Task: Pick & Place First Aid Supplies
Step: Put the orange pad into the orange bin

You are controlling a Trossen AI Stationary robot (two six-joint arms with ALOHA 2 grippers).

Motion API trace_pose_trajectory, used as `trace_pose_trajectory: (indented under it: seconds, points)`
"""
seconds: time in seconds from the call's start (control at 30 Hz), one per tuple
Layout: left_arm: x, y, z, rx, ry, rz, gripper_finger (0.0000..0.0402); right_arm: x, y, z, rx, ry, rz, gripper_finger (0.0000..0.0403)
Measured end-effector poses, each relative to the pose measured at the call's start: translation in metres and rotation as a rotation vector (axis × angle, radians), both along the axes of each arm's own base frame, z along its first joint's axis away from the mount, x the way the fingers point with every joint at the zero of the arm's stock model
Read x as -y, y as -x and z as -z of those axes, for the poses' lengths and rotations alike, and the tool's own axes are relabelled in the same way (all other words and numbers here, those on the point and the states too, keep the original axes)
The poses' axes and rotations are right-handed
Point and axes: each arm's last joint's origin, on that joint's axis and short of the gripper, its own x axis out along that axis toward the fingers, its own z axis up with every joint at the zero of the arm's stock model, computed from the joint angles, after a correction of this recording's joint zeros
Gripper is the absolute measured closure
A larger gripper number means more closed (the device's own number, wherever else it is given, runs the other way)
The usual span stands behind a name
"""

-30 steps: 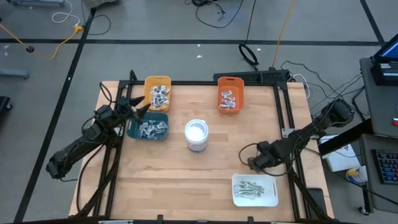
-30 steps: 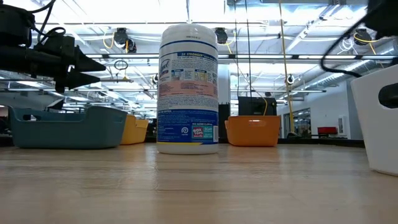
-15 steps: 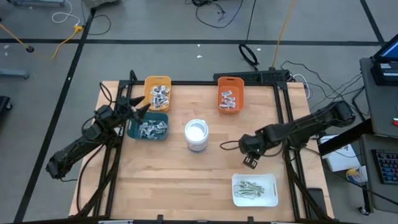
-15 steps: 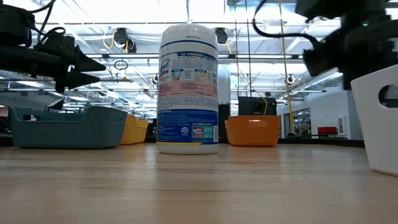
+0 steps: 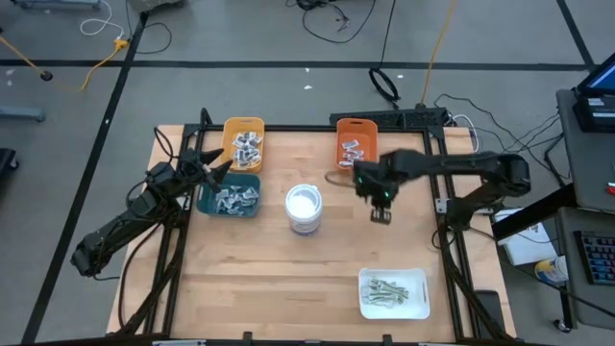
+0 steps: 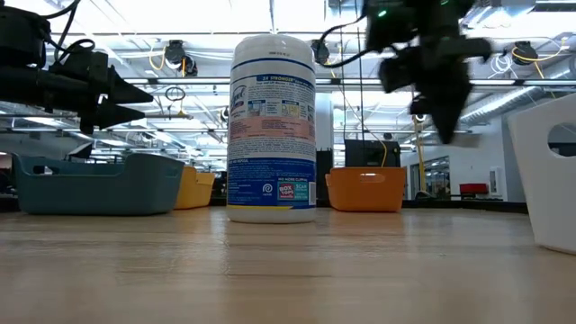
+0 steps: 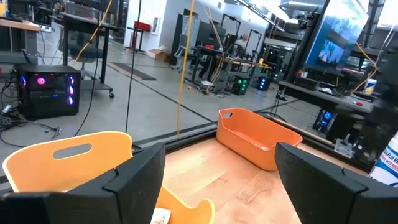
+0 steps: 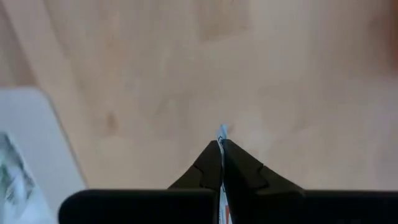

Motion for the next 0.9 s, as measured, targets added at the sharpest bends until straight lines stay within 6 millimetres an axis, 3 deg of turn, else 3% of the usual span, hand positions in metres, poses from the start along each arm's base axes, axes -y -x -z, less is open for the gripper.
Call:
trace_pose_trajectory:
  seconds: [0.57, 0.9]
  points:
    - [0.0, 0.0, 0.0, 0.0, 0.0, 0.0, 0.0096, 0.147, -0.046, -0.019, 0.031, 0.126, -0.053, 0.0403]
    - [0.0, 0.0, 0.0, 0.0, 0.0, 0.0, 0.0096, 0.222, -0.047, -0.004, 0.026, 0.161, -0.031, 0.0403]
